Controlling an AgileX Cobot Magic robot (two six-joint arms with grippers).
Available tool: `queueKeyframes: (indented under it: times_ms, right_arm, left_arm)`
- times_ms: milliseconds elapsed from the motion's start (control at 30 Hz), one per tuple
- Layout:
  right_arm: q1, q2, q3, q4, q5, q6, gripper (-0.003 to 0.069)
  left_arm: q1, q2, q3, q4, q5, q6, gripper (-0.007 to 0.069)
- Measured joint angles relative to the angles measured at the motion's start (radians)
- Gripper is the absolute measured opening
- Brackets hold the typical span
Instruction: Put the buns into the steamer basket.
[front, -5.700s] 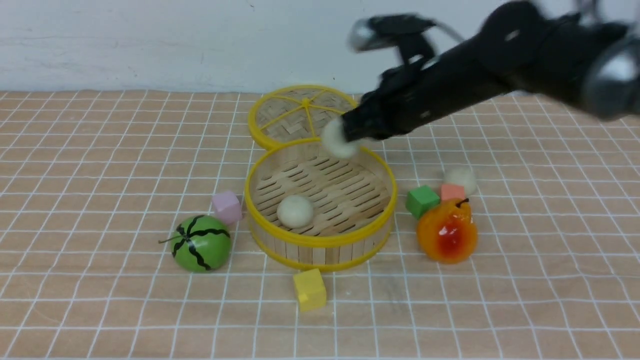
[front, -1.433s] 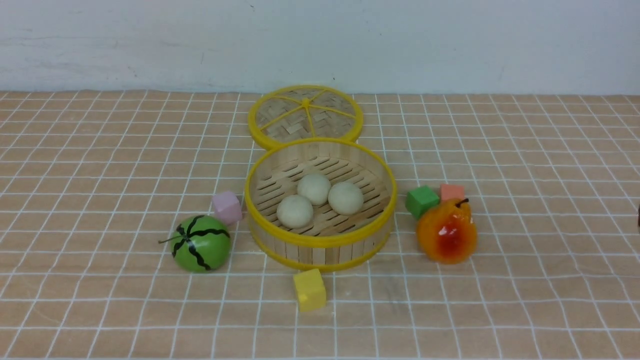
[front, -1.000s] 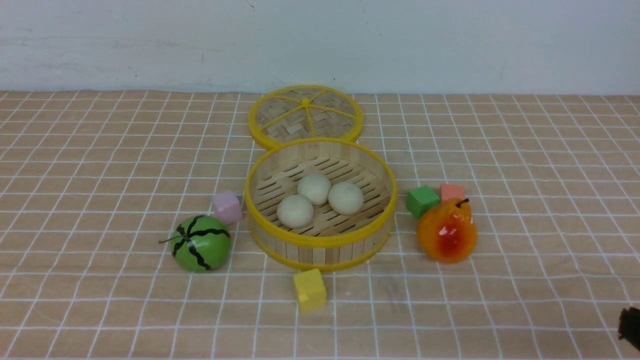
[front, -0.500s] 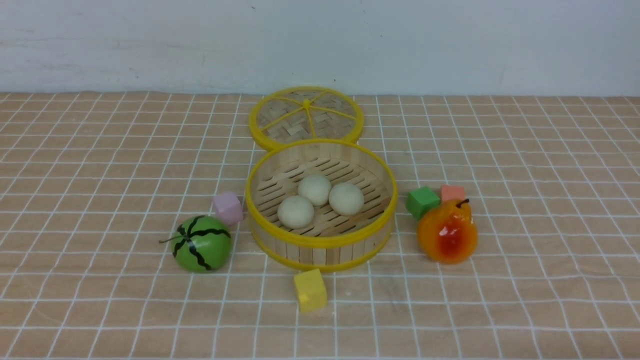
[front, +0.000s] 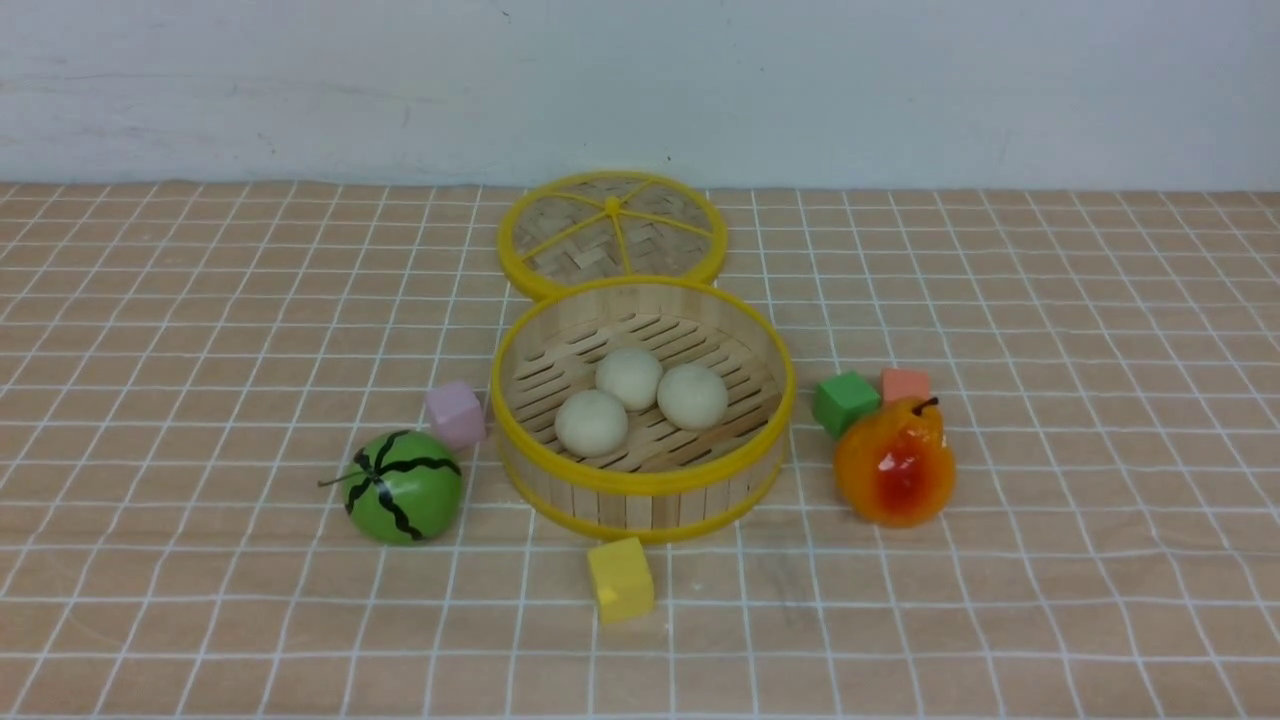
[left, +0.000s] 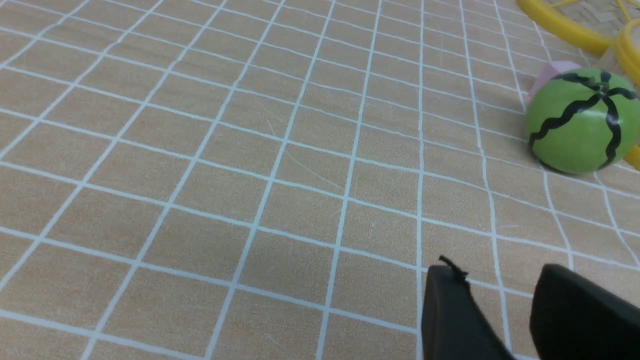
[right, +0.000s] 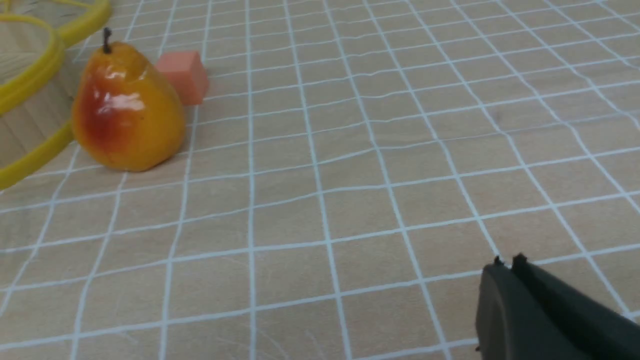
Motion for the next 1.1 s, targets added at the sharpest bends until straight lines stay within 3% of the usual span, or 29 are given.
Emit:
queueKeyframes:
  times_ms: [1100]
  right_arm:
    - [0.011,0.000,0.000,0.014,-0.001,-0.003,0.0028]
  left_arm:
    - [0.000,0.000,0.000,0.000,0.000,0.000,0.0238]
